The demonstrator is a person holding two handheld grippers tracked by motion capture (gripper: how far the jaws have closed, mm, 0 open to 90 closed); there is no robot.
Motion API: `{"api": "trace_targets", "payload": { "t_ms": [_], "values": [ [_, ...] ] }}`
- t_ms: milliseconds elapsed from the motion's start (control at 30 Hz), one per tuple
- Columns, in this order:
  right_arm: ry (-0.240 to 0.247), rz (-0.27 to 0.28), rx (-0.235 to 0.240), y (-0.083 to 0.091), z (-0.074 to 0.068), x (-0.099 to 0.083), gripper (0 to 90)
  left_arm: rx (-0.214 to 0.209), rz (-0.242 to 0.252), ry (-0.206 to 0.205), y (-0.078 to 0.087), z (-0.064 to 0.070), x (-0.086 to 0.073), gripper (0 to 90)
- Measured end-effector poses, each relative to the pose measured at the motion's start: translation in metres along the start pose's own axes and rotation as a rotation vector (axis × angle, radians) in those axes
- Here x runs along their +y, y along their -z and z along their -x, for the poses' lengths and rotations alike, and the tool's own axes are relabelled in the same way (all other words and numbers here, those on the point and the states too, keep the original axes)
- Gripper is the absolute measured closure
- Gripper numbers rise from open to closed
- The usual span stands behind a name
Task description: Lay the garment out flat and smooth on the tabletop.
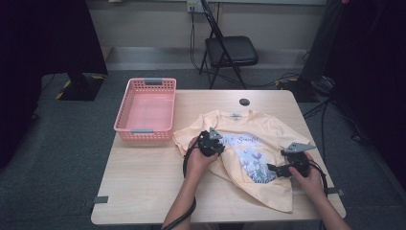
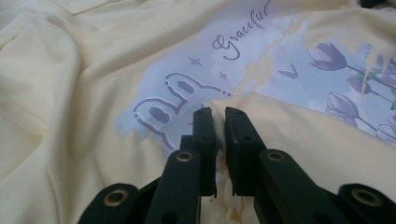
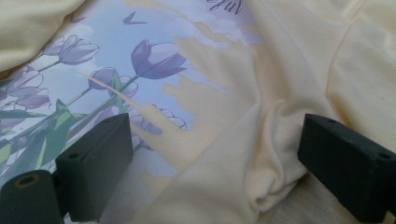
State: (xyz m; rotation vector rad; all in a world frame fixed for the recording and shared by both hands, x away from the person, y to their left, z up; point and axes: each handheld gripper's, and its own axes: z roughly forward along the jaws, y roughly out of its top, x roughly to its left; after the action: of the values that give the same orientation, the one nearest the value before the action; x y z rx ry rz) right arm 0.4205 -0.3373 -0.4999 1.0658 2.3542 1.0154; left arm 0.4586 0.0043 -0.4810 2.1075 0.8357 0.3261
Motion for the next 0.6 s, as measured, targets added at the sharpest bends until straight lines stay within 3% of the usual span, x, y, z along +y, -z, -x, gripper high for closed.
{"api": "trace_targets", "payload": {
  "t_ms": [167, 600],
  "values": [
    [0.0, 0.0, 0.0, 0.0, 0.0, 0.0, 9.1, -0.006, 0.012, 0.014, 0.01, 0.001, -0.002, 83.8],
    [-0.002, 0.0, -0.003, 0.0, 0.0, 0.0, 9.1, -0.028, 0.02, 0.005, 0.029, 0.012, -0.008, 83.8]
  ]
}}
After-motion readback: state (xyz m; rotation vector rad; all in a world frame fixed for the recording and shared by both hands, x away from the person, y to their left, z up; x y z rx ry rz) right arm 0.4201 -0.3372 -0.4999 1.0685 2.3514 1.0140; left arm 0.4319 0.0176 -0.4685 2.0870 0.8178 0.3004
